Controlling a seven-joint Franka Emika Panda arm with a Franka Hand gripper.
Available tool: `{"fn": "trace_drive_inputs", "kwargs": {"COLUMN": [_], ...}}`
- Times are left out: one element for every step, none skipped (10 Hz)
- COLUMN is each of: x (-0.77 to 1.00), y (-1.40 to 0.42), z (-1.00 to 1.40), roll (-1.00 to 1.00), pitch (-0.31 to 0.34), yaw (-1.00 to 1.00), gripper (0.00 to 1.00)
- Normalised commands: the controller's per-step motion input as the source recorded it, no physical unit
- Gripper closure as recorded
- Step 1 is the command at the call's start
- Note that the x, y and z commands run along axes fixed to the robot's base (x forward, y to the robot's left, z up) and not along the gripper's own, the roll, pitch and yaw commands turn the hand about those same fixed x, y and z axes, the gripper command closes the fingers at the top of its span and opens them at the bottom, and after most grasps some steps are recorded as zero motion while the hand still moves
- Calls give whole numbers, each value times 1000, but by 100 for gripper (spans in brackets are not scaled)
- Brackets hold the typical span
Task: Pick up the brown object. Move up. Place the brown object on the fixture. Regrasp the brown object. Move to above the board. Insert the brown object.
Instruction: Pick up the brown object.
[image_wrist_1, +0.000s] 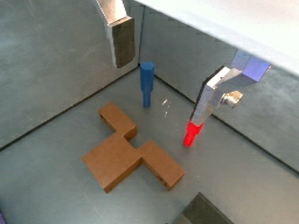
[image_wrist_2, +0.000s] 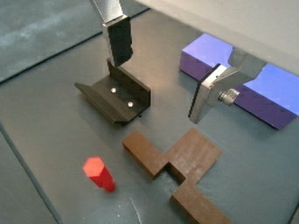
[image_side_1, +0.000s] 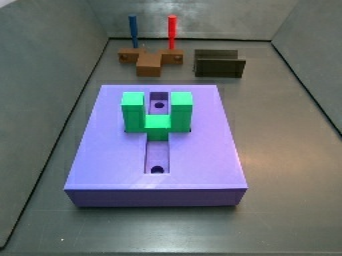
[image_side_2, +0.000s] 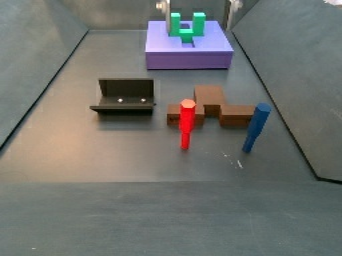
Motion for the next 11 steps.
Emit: {"fn": "trace_drive_inputs", "kwargs": {"x": [0, -17, -89, -123, -100, -140, -134, -163, -120, 0, 0], "y": [-186, -629, -820, -754, -486, -209, -37, -26, -140, -137, -91], "z": [-203, -574, -754, -774, -860, -871, -863, -834, -809, -737, -603], "roll": [-54, -17, 0, 0, 0, 0, 0, 33, 27, 3, 0], "pitch": [-43, -157, -199, -216, -197, -213, -204, -151, -163, -153, -157], "yaw": [0, 149, 166, 117, 0, -194, -226, -143, -149, -191, -117], "gripper": [0, 0, 0, 0, 0, 0, 0, 0, 0, 0, 0]}}
